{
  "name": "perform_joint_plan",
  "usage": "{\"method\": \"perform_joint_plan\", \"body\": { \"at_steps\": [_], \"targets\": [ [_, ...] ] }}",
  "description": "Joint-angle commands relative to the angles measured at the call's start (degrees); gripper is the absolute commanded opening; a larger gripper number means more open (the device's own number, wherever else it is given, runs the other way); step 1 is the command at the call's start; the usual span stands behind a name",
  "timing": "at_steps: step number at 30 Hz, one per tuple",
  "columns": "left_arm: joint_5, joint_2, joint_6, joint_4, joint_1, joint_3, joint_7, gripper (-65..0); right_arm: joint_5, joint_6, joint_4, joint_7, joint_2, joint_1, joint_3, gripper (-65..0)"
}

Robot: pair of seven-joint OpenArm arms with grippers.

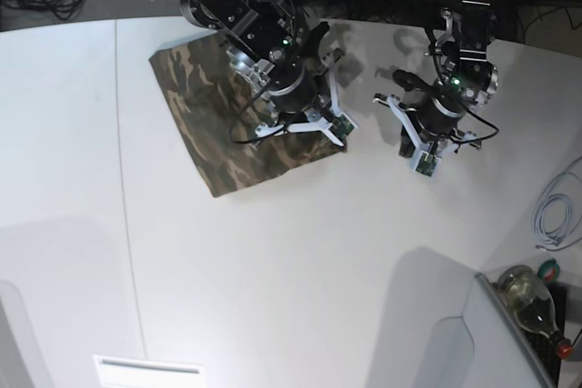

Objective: Layout the t-shirt on the table in an organized manner, then fold the t-shirt properly
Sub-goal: 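Hold the shirt with both grippers and flip it over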

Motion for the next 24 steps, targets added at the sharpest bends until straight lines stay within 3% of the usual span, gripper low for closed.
{"method": "perform_joint_plan", "body": {
  "at_steps": [1, 6, 12, 14, 18, 21, 22, 24],
  "targets": [
    [-0.2, -0.2, 0.3, 1.7, -0.6, -0.2, -1.0, -65.0, -0.3, -0.2, -0.4, 1.0, -1.4, 0.7, 0.3, -65.0],
    [-0.2, 1.3, 0.2, 4.4, -0.6, -0.3, -1.0, -65.0, -0.3, -0.2, -3.5, 4.4, -2.0, 1.3, 0.2, -64.4],
    [-0.2, 2.1, 0.2, 5.8, 0.1, -0.3, -1.0, -65.0, -0.3, -0.2, 4.4, -1.2, -1.5, -0.2, -0.1, -38.9],
    [-0.2, 1.8, 0.2, 5.8, 0.3, -0.3, -1.0, -65.0, -0.3, -0.2, 9.8, -1.5, 0.5, -1.4, 0.1, -34.8],
    [-2.3, 1.7, 0.2, 7.8, 1.7, -1.7, -1.4, -65.0, -0.4, -0.4, 21.2, -1.7, 3.7, -3.5, 0.9, -35.3],
    [-12.0, 1.7, -2.6, 12.0, 3.0, -3.8, -1.2, -65.0, -0.4, -0.5, 25.3, -1.7, 5.2, -4.8, 6.9, -35.6],
    [-15.6, 1.7, -3.1, 13.7, 3.2, -3.7, -1.1, -65.0, -0.4, -0.5, 25.8, -1.7, 5.2, -5.4, 9.9, -38.0],
    [-21.0, 2.1, -3.1, 16.5, 3.8, -1.6, -1.0, -65.0, -0.3, -0.5, 26.2, -1.5, 5.2, -6.1, 15.1, -51.2]
  ]
}}
